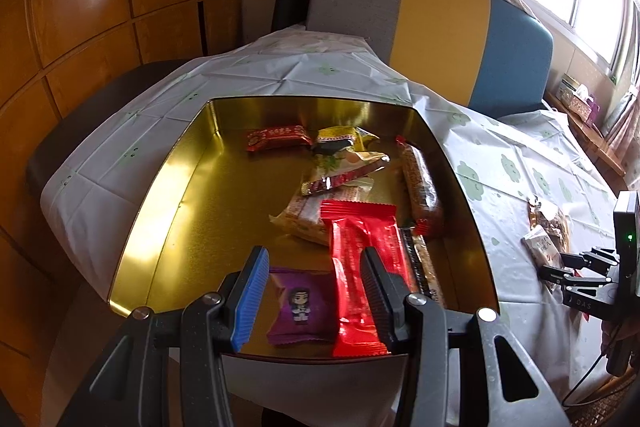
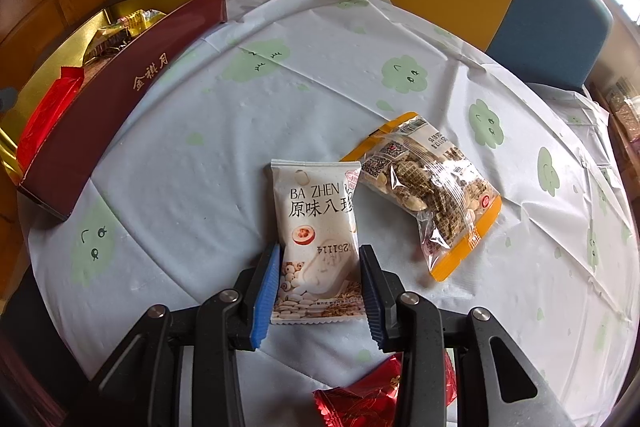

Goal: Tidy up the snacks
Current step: 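Carry the white BA ZHEN bag into the gold tin and release it with the right gripper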

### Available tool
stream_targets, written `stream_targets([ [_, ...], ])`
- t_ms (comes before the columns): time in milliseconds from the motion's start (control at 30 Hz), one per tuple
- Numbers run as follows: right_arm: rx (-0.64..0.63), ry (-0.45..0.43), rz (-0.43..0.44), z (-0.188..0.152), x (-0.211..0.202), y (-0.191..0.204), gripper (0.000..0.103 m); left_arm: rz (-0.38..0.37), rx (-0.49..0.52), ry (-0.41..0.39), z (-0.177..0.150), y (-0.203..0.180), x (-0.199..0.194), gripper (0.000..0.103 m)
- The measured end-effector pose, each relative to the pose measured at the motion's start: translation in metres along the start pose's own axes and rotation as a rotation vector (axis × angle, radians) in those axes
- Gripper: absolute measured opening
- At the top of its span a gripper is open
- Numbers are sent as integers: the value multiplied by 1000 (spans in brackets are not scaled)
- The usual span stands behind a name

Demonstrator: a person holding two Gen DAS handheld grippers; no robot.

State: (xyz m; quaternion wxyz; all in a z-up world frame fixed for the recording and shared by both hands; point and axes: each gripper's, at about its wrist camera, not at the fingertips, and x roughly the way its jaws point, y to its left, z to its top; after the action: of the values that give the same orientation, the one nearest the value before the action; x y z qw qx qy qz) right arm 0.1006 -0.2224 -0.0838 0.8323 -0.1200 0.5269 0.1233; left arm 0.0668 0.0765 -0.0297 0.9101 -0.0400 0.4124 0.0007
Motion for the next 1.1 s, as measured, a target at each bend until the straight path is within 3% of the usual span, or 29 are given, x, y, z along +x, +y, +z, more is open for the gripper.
stream_targets([
  [333, 34, 21, -28, 3, 0, 1, 36, 13, -25, -3, 0, 9, 1, 47],
  [567, 87, 17, 11, 0, -5, 7, 35, 25, -35, 1, -1, 12, 4, 47],
  [867, 196, -32, 154, 8, -19, 15, 35, 49, -55, 3, -2, 18, 6, 47],
  [1100, 182, -100, 220, 31, -38, 42, 35, 56, -73, 9, -2, 25, 8, 47],
])
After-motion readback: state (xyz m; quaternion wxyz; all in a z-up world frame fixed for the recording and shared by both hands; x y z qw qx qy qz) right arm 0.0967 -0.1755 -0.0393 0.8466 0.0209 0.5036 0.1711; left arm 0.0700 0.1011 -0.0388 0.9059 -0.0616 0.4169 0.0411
